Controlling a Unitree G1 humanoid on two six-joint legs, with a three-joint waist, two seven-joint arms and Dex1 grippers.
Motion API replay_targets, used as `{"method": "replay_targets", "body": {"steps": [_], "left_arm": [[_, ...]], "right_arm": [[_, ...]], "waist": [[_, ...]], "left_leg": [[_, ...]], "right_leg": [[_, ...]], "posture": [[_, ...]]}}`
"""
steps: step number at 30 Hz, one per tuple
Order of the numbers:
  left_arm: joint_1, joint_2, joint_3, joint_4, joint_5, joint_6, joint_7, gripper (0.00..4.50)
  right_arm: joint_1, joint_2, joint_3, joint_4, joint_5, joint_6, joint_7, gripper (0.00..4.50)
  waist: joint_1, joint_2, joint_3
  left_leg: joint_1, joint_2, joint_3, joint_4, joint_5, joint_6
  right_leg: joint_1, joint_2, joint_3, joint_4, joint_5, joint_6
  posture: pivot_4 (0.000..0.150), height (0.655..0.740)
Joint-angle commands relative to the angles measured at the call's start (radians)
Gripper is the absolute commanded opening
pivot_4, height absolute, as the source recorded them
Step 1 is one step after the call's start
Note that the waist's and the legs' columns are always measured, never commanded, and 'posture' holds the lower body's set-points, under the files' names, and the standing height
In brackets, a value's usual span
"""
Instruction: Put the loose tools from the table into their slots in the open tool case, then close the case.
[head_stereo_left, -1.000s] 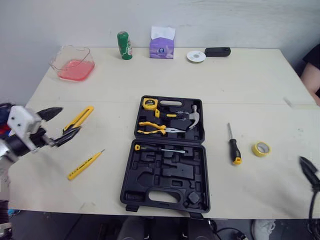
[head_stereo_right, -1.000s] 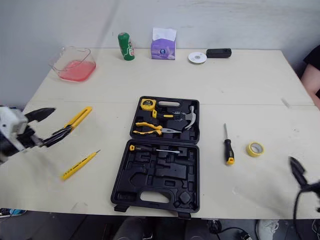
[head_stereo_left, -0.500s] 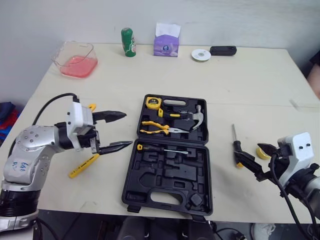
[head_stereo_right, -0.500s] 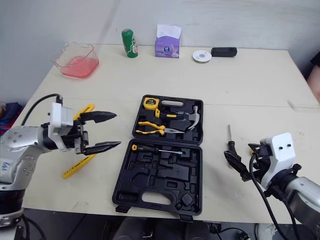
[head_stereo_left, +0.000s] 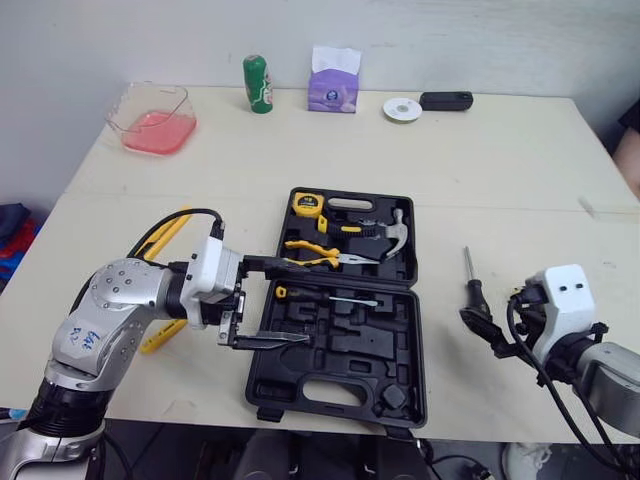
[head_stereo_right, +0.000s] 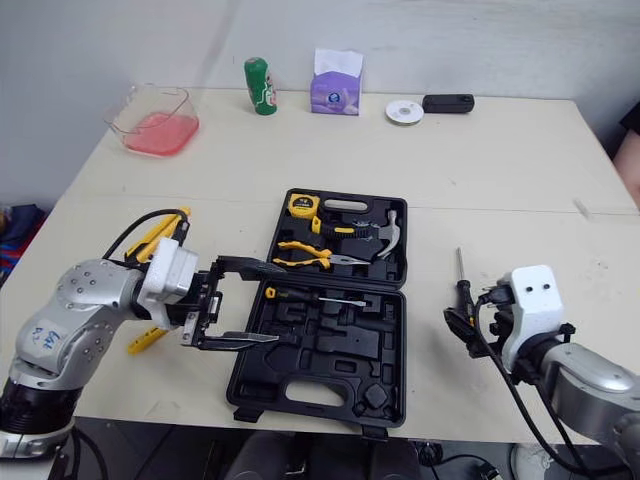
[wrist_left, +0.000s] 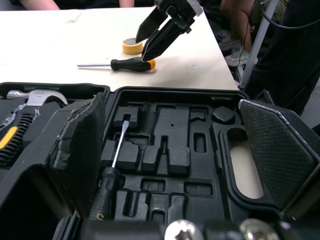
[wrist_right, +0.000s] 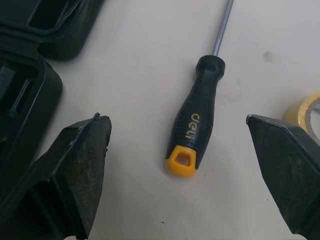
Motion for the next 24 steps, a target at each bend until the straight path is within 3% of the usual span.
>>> {"method": "replay_targets", "body": {"steps": [1,18,24], "left_arm": [[-0.031,-0.021,-0.01,-0.012,0.008,-0.026,-0.005,4.49],[-0.01,-0.018,-0.005,-0.033,0.004,-0.016,-0.005,4.49],[-0.018,-0.024,-0.011,-0.027,0.007,-0.025,-0.013,4.49]], "right_arm": [[-0.055,0.026,0.035,0.026,0.017,0.02,-0.07,4.5],[-0.136,0.082,0.084,0.119,-0.003,0.092,-0.108,4.5],[-0.114,0.14,0.113,0.128,-0.107,0.078,-0.099,4.5]], "waist": [[0.0,0.0,0.0],[-0.001,0.0,0.0],[-0.001,0.0,0.0]], "left_leg": [[0.0,0.0,0.0,0.0,0.0,0.0],[-0.002,-0.001,0.001,0.001,0.001,0.002],[-0.002,-0.001,0.001,0.0,0.001,0.002]], "right_leg": [[0.0,0.0,0.0,0.0,0.0,0.0],[0.0,0.0,-0.001,0.001,0.002,0.002],[0.0,0.0,-0.001,0.001,0.002,0.002]], "posture": [[0.15,0.74],[0.15,0.74],[0.15,0.74]]}}
